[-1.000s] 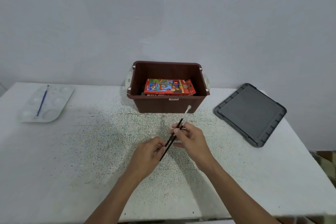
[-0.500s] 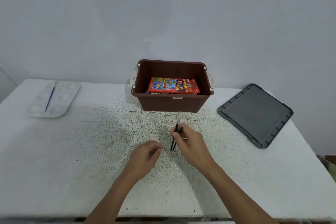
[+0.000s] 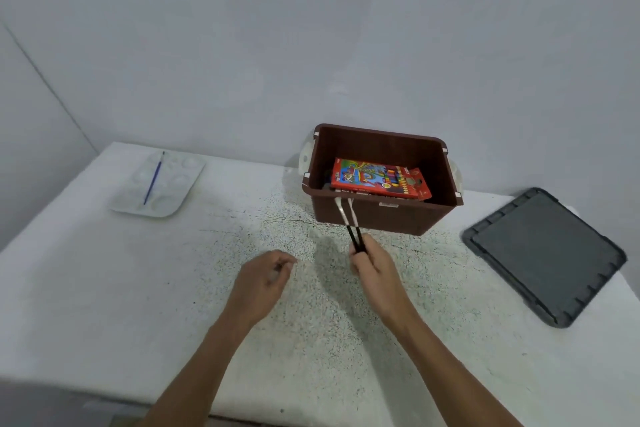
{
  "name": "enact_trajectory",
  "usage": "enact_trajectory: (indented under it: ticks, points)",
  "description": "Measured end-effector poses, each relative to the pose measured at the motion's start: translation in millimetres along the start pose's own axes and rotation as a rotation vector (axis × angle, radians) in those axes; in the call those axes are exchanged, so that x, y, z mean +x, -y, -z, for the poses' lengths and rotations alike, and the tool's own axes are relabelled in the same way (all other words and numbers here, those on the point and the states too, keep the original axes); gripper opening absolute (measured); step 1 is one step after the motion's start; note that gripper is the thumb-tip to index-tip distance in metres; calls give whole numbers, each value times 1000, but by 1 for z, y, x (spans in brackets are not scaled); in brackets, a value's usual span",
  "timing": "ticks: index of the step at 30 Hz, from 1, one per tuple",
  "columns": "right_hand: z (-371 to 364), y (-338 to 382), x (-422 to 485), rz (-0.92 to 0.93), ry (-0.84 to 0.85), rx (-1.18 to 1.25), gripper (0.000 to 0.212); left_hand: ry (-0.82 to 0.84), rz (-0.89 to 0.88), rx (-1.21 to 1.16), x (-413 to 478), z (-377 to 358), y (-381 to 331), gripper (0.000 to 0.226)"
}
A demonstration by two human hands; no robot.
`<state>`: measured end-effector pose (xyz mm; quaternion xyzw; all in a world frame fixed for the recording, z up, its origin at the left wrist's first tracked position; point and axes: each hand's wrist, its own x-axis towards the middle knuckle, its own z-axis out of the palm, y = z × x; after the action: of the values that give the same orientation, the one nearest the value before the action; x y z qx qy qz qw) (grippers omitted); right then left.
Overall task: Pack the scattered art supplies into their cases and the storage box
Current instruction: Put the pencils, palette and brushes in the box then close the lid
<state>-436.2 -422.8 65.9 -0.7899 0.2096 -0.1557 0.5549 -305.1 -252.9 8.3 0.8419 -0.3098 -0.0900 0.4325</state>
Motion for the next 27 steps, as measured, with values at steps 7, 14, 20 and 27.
enact_trajectory:
  ticks: [7, 14, 20, 27]
  points:
    - [-73, 35, 39, -37, 42, 136, 27, -234, -5, 107, 43, 88, 60, 18]
    - [-153, 62, 80, -135, 143, 254, 29, -329, 76, 199, 95, 167, 120, 18]
    - [-205, 80, 108, -215, 187, 367, 30, -370, 221, 385, 130, 197, 150, 22]
    - [-236, 92, 125, -281, 199, 312, 26, -248, 327, 477, 148, 201, 166, 19]
